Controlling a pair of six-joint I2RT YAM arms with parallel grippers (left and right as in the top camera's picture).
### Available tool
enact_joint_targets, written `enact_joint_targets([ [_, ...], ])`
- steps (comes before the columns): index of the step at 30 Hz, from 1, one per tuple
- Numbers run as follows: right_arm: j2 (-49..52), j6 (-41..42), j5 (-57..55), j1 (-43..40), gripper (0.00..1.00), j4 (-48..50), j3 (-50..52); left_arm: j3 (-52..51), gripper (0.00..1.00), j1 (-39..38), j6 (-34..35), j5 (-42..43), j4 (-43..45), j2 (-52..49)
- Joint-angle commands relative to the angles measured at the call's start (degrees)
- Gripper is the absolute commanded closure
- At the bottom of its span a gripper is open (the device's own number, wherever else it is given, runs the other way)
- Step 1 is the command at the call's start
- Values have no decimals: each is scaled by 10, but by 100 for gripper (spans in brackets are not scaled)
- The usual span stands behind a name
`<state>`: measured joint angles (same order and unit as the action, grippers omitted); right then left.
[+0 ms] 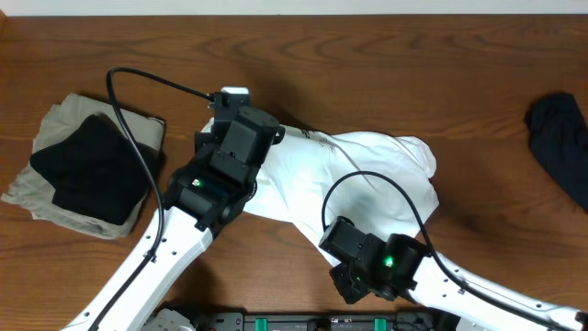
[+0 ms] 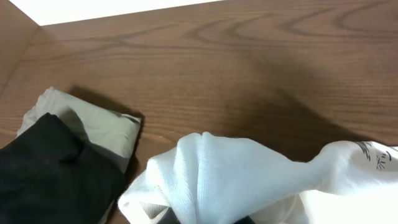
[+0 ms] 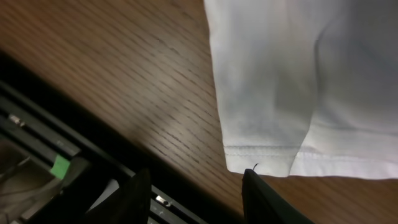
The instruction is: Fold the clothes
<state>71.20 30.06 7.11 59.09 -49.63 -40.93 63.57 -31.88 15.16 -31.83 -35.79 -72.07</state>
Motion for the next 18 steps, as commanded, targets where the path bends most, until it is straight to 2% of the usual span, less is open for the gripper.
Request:
enact_joint_targets([
  [1,14,47,-18,16,54,17,18,4,94,3,-1,-1,-3,-3],
  [14,70,153,-35,25,55,40,38,4,94,3,-1,-1,-6,-2],
  [18,87,158,-43,24,55,40,38,4,94,3,-1,-1,-6,-2],
])
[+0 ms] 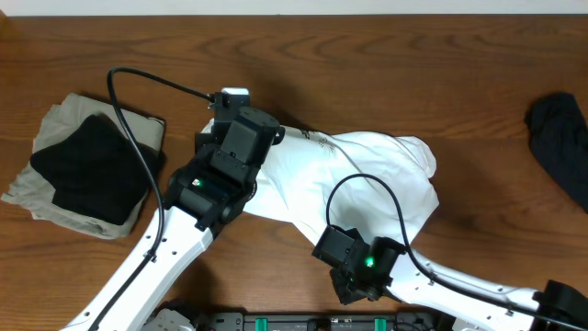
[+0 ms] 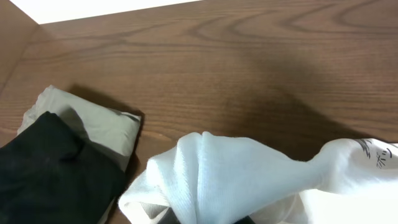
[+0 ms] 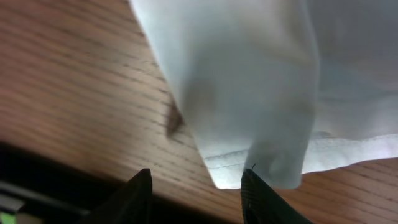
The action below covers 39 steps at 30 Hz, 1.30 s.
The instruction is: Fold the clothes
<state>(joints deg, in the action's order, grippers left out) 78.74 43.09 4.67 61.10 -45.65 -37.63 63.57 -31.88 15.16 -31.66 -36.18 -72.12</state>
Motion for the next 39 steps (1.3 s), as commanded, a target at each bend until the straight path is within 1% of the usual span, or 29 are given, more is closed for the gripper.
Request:
enact_joint_targets([
  [1,12,28,-19,3,55,1,5,4,94,3,-1,-3,-2,-2],
  [5,14,29,-21,3,55,0,5,4,94,3,-1,-3,-2,-2],
  [8,14,51,-39,3,53,-6,6,4,94,3,-1,-3,-2,-2],
  [12,16,51,-42,4,51,-4,6,4,94,3,-1,-3,-2,-2],
  [15,27,51,-42,4,48,0,6,4,94,3,-1,-3,-2,-1],
  [19,54,53,-24,4,49,18,6,4,94,3,-1,-3,-6,-1],
  [21,67,62,-24,4,53,25,6,4,94,3,-1,-3,-10,-1],
  [23,76,62,-23,3,61,28,6,4,94,3,-1,-3,-12,-1],
  [25,79,62,-23,3,81,29,6,4,94,3,-1,-3,-12,-1],
  [26,79,62,-23,3,85,29,6,4,94,3,-1,-3,-12,-1],
  [27,79,62,-23,3,93,29,5,4,94,3,-1,-3,-12,-1],
  [28,79,62,-23,3,99,29,5,4,94,3,-1,-3,-12,-1],
  [33,71,66,-47,2,99,10,-6,4,94,3,-1,-3,-13,0],
  [35,52,90,-93,-2,99,-27,-24,4,94,3,-1,-3,-15,4],
  [39,-11,92,-176,-30,99,-113,-89,4,94,3,-1,-3,-20,23],
])
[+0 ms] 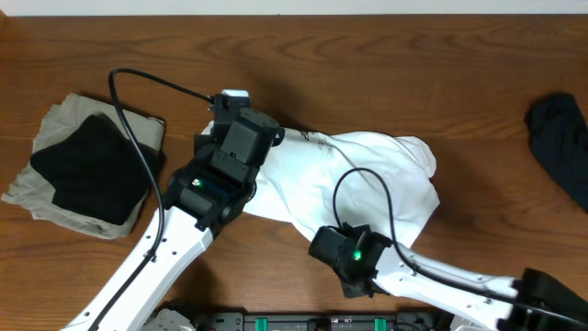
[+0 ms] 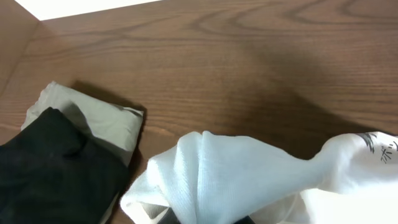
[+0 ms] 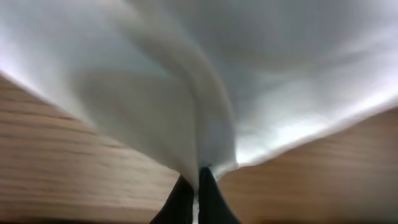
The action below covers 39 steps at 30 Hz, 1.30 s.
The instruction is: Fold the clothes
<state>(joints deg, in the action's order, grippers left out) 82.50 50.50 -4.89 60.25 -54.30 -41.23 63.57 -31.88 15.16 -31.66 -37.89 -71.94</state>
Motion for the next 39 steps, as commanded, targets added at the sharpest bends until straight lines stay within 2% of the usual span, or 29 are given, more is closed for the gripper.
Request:
enact_joint_targets([
  [1,-63,17,-95,-34,99,-45,-71,4,94,3,-1,-3,-6,26],
  [5,-127,7,-163,-105,99,-111,-156,4,94,3,-1,-3,-20,61],
  [8,-165,-52,-201,-169,99,-127,-223,4,94,3,-8,-3,-30,91],
  [10,-187,-99,-206,-223,99,-132,-278,4,94,3,-12,-3,-36,116],
  [15,-215,-149,-211,-337,99,-165,-394,6,94,3,-19,-3,-45,185],
  [20,-223,-214,-219,-418,99,-208,-523,18,95,3,-46,-3,-45,268],
  [27,-223,-234,-221,-461,99,-263,-647,54,94,3,-62,10,-47,330],
  [39,-226,-240,-236,-464,99,-298,-694,87,94,3,-66,71,-78,340],
])
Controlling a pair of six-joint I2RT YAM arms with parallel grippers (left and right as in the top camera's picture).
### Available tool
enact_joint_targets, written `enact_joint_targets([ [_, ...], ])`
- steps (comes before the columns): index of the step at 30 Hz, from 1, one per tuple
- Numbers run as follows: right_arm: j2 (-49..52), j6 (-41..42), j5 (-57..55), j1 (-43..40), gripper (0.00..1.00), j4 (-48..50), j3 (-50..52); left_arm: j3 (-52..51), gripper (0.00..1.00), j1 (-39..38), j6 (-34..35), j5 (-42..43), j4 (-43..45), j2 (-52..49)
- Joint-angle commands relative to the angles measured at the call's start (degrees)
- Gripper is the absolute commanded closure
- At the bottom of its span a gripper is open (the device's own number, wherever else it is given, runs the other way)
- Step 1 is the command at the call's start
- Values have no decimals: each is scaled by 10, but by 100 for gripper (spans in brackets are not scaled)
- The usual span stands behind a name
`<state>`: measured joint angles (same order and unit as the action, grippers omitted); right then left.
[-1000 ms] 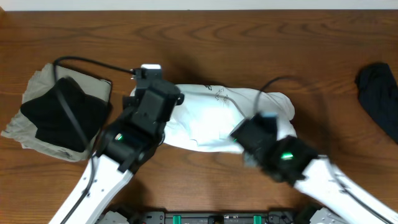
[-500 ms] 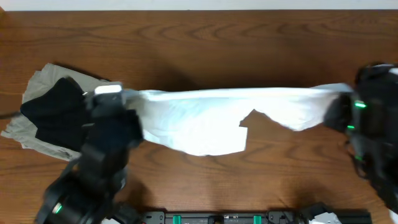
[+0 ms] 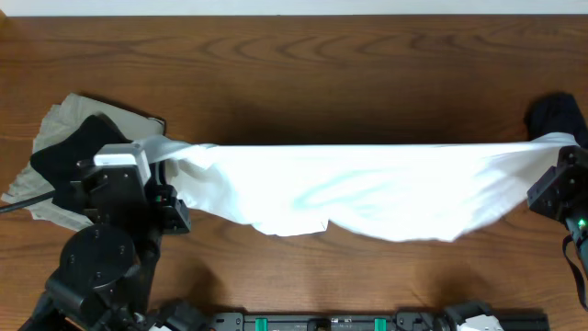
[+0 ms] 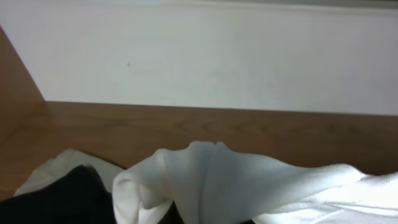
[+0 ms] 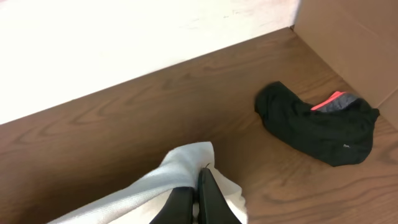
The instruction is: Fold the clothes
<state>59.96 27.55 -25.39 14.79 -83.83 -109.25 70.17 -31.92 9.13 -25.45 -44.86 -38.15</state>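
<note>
A white shirt [image 3: 367,188] hangs stretched across the table, held at both ends and sagging in the middle. At its left end my left gripper [image 3: 163,147] is shut on bunched white cloth [image 4: 211,174]; the fingers are almost hidden under the fabric. The right gripper [image 3: 553,143] pinches the right end, its dark fingers [image 5: 186,202] pressed together on a white corner [image 5: 189,158]. A folded pile of beige cloth [image 3: 46,198] with black cloth [image 3: 69,156] on top lies under the shirt's left end.
A crumpled black garment [image 3: 556,112] lies at the table's right edge, showing an orange and grey patch [image 5: 336,99] in the right wrist view. A brown board [image 5: 354,37] stands beyond it. A pale wall [image 4: 205,56] runs along the table's far edge.
The shirt lay bunched mid-table with both grippers close together on it. Now the arms are far apart, left and right, and the shirt is lifted and pulled taut between them.
The left gripper held the shirt's upper left throughout. The right gripper was open by the shirt's lower hem, then had the hem corner between its jaws, then was shut on it. Now both hold the shirt spread wide above the table.
</note>
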Motion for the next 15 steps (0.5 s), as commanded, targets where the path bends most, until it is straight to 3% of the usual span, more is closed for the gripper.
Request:
enact_joint_targets([
  [1,-3,-11,-31,-9,99,-9,-18,34,94,3,-5,29,-23,2],
  [5,-5,-11,-31,-9,99,-34,-55,108,94,3,2,110,-79,2],
  [15,46,-23,-40,-9,99,-6,-72,155,94,3,1,113,-79,-43],
])
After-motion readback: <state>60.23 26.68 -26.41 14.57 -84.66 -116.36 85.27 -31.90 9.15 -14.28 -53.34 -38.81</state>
